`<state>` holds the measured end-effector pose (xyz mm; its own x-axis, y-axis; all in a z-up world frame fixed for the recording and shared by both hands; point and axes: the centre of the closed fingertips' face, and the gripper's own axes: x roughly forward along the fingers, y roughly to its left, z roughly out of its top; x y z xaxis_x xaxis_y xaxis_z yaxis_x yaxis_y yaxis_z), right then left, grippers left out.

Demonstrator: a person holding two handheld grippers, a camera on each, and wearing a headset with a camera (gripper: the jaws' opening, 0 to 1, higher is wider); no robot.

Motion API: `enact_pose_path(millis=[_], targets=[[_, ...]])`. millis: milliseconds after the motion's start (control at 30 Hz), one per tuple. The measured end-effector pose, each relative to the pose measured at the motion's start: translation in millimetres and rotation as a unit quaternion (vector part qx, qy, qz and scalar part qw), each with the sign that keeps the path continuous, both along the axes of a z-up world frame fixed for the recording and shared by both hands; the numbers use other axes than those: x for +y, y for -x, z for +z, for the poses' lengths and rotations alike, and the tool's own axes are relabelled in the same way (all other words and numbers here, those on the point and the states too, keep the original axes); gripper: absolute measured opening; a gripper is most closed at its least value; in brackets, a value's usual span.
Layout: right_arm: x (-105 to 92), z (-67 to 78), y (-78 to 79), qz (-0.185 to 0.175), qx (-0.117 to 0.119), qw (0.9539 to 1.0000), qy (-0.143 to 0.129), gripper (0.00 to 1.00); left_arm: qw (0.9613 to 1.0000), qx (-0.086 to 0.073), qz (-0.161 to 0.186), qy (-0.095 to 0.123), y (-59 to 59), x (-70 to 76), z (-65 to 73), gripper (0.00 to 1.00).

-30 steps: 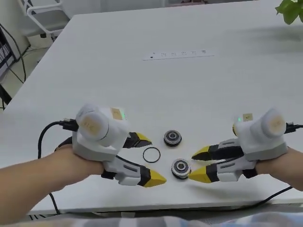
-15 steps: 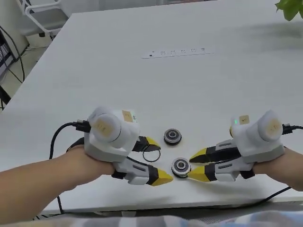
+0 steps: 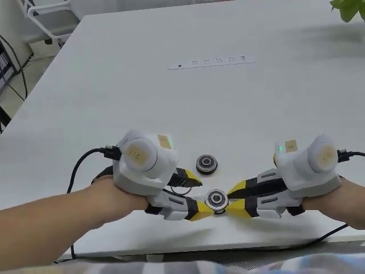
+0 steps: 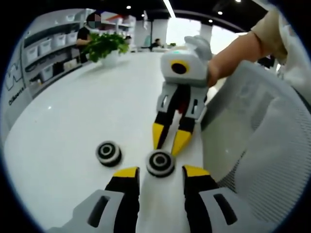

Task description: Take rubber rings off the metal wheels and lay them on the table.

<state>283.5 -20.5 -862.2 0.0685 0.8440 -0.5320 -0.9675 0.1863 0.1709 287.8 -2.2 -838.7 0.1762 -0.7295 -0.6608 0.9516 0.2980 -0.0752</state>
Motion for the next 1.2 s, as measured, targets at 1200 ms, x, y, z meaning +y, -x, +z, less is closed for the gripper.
enact_pose_path(millis=[1200], targets=[[-2.1, -1.6, -3.2, -0.027, 0.023, 0.9993, -0.01, 0.04, 0.9988, -0.047, -0.01, -0.013, -3.5, -14.2, -8.5, 0.14]])
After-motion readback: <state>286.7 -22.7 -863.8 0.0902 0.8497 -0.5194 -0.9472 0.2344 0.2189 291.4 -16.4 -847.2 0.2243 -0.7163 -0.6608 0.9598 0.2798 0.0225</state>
